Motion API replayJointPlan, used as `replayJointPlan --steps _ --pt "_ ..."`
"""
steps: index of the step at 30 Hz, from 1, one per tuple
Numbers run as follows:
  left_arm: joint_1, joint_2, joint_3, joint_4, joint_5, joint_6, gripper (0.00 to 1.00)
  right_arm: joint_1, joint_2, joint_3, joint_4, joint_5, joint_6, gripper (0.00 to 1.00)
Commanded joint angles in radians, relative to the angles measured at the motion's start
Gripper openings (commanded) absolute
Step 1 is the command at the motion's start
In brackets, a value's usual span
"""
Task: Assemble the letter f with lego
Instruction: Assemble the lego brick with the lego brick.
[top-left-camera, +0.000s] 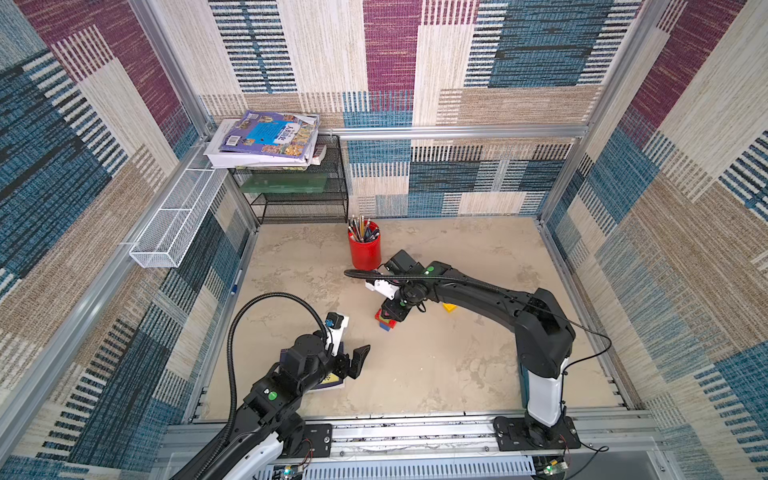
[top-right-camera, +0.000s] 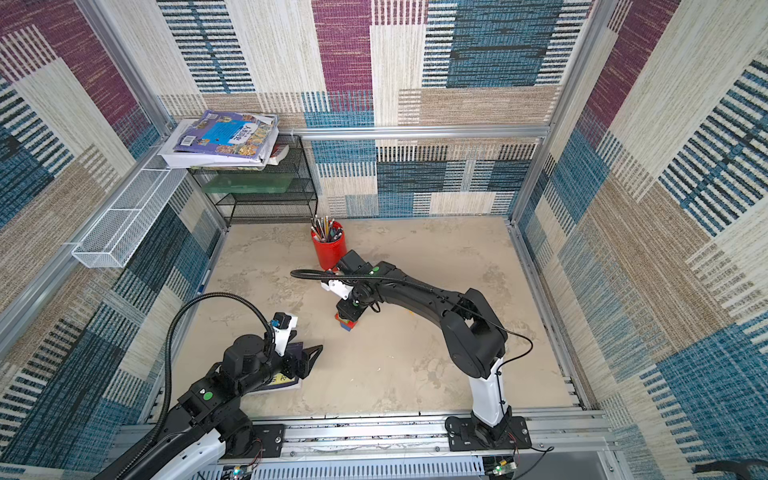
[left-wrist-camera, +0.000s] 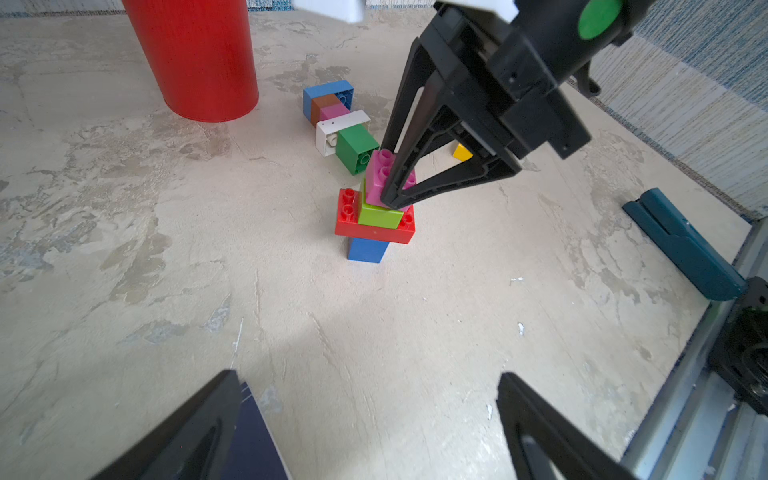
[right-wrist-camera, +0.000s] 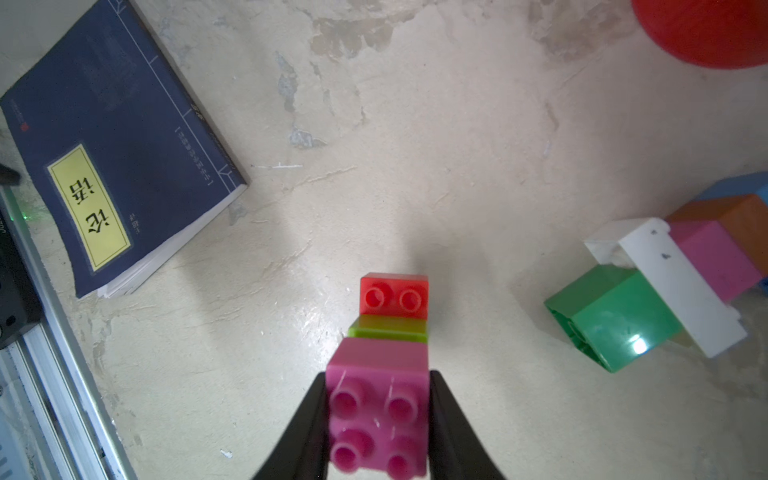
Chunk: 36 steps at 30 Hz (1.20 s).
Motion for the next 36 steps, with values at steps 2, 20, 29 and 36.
replayJointPlan --steps 2,20,29,36 --pt "0.001 0.002 0.000 0.015 -0.004 0.001 0.99 0.012 0.067 -0.020 -0.214 0.074 0.003 0.22" --pt "0.000 0.001 0.001 0.015 -0.003 0.001 0.99 0.008 0.065 -0.003 -0.206 0.121 0.002 0.23" --pt "0.000 0.001 0.001 0.016 -0.006 -0.002 0.99 0.019 0.039 0.042 -0.175 0.160 -0.009 0.29" --pt "0.001 0.002 0.001 0.012 -0.007 -0.001 0.99 0.031 -0.002 0.065 -0.140 0.200 -0.009 0.40"
